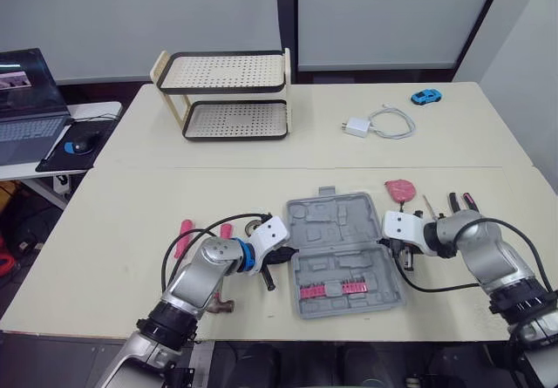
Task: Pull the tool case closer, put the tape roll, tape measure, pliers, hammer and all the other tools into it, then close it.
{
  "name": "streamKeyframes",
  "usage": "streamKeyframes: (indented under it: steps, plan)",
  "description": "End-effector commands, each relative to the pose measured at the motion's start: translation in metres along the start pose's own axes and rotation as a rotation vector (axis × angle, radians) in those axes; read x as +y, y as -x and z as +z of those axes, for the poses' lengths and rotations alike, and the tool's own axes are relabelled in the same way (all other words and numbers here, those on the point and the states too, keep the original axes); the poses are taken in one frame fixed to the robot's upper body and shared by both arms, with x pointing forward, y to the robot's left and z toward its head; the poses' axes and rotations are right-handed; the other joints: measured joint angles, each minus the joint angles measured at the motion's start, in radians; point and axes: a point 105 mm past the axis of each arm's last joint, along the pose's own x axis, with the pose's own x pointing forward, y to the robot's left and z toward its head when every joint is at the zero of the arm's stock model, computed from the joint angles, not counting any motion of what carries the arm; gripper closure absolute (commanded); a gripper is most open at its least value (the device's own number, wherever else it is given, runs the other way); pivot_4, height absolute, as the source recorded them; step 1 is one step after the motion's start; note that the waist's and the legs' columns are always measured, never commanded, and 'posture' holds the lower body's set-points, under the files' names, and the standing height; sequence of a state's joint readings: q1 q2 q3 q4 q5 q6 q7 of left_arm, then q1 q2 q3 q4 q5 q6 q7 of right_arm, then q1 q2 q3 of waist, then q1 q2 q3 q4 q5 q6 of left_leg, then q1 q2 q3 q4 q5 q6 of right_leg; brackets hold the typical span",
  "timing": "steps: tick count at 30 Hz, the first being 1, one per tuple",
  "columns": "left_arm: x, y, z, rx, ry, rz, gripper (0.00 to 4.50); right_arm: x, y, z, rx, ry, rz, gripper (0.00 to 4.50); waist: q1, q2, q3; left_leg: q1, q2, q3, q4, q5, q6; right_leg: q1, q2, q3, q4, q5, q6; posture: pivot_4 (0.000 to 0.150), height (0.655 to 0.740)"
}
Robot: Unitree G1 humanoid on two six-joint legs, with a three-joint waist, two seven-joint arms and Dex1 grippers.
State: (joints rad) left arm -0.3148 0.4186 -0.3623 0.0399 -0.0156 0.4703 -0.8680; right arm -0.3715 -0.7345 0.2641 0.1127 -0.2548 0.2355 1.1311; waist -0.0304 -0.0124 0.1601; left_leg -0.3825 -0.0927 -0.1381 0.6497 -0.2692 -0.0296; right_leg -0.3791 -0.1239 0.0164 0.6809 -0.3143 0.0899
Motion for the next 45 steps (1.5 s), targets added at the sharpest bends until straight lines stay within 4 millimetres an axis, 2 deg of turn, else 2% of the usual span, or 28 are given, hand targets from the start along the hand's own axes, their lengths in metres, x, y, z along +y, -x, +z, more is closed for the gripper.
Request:
streamKeyframes:
  steps: [1, 12, 25, 45]
  plan:
    - [-0.016, -0.003, 0.012, -0.037, -0.032, -0.063, 4.44, 0.006, 0.007, 0.015, -0.053, 0.018, 0.004, 4.50, 0.000, 0.000, 0.000, 0.000, 0.000, 0.000, 0.000, 0.000, 0.000, 0.000, 0.000, 0.000, 0.000, 0.000, 0.000, 0.150, 0.7400]
    - [-0.042, 0.000, 0.003, -0.018, 0.002, -0.101, 4.44, 0.029, 0.013, 0.010, -0.042, -0.034, 0.025, 4.50, 0.001, 0.000, 0.000, 0.000, 0.000, 0.000, 0.000, 0.000, 0.000, 0.001, 0.000, 0.000, 0.000, 0.000, 0.000, 0.150, 0.7400]
    - [-0.050, -0.004, 0.004, -0.004, -0.007, -0.129, 4.44, 0.047, 0.016, 0.008, -0.028, -0.078, 0.051, 4.50, 0.004, -0.001, 0.000, 0.001, 0.000, 0.000, 0.000, 0.000, 0.000, 0.002, 0.000, -0.001, -0.001, 0.000, 0.000, 0.150, 0.7400]
    - [-0.067, -0.003, -0.007, 0.036, -0.009, -0.186, 4.44, 0.070, 0.026, 0.003, -0.007, -0.137, 0.071, 4.50, 0.005, -0.001, 0.000, 0.002, 0.000, -0.001, 0.000, 0.000, 0.001, 0.004, 0.000, -0.001, -0.002, 0.000, 0.000, 0.150, 0.7400]
